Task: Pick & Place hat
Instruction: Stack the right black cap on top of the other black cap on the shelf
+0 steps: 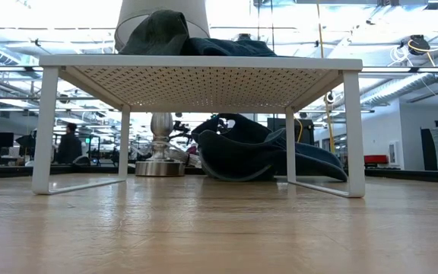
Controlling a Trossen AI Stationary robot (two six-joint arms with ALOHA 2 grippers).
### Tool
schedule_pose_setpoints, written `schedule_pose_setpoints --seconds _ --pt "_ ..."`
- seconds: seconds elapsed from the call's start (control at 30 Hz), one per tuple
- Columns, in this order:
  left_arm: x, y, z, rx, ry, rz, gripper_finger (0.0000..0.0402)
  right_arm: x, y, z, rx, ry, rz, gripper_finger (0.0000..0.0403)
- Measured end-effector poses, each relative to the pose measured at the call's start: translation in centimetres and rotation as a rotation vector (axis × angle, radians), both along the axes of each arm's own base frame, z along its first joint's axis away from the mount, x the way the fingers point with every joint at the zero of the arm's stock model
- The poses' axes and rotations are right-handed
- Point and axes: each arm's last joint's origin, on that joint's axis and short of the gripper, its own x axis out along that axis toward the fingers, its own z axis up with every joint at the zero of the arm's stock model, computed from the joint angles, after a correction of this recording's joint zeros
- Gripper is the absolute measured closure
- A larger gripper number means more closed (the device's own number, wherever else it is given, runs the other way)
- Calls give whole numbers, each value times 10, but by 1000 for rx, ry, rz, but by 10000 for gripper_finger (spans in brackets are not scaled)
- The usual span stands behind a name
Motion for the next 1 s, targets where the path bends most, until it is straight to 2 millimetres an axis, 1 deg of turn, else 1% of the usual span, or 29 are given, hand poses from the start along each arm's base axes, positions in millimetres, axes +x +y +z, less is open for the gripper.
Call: schedule_pose_setpoints --seconds 0.13,0.23,0.33,0.4,0.43,0.5,0.57,0.6,0.63,0.77,0.87,1.0 --pt "0 0 0 0 1 0 394 0 0 2 -3 -20 -5 193" --pt "1 0 -1 0 5 0 394 5 -2 -1 -6 -12 -17 193" --pt "1 0 -4 -8 37 3 394 8 -2 -3 -7 -12 -14 206" --pt "1 0 -6 -13 60 17 394 8 -2 -1 -1 -27 -14 234" --pt "1 0 -7 -12 68 20 394 7 -2 0 3 -34 -13 254" --pt "1 1 -8 -10 77 27 394 7 -2 1 5 -48 -12 304" --pt "1 1 -9 -6 89 35 394 7 -1 3 -3 -65 -2 363" --pt "1 2 -9 -9 95 42 394 7 -1 4 -16 -74 11 378" --pt "1 2 -10 -9 102 47 394 7 -1 5 -20 -93 19 383" --pt "1 2 -11 0 108 54 391 4 -1 14 28 -179 45 380" --pt "1 2 -11 10 110 58 363 2 -3 23 43 -280 87 383" --pt "-5 4 -13 124 134 57 322 -2 -8 33 64 -386 112 383"
